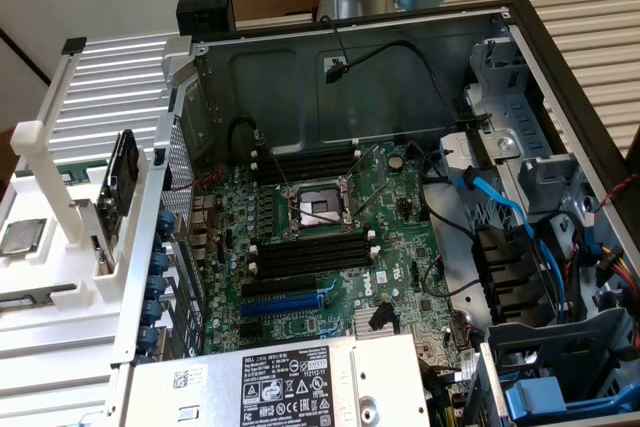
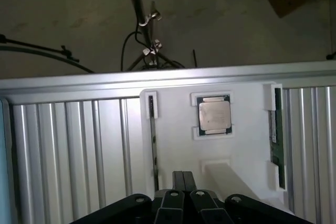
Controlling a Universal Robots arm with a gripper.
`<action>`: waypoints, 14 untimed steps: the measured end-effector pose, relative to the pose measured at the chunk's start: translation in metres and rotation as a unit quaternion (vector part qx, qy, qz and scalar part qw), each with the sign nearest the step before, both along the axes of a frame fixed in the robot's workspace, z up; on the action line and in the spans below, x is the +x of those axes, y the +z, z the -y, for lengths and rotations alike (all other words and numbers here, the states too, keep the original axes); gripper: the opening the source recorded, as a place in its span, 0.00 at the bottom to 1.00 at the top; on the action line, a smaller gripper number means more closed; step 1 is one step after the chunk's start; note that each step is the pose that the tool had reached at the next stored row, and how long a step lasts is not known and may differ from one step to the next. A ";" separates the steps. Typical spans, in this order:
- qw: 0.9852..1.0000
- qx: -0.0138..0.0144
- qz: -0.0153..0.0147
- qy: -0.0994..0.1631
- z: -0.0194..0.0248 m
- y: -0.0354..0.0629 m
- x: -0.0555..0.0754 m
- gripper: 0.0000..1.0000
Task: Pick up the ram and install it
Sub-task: 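Pick up the ram and move it above insertion slot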
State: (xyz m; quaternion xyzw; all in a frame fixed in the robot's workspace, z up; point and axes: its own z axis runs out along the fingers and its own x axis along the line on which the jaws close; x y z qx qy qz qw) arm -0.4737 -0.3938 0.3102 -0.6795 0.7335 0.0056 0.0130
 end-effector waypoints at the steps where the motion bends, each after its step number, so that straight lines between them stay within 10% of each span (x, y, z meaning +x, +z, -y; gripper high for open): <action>1: 1.000 0.000 0.000 0.000 0.0001 -0.0018 0.000 0.10; 14: 1.000 0.000 0.000 0.003 0.0142 -0.0254 0.000 0.10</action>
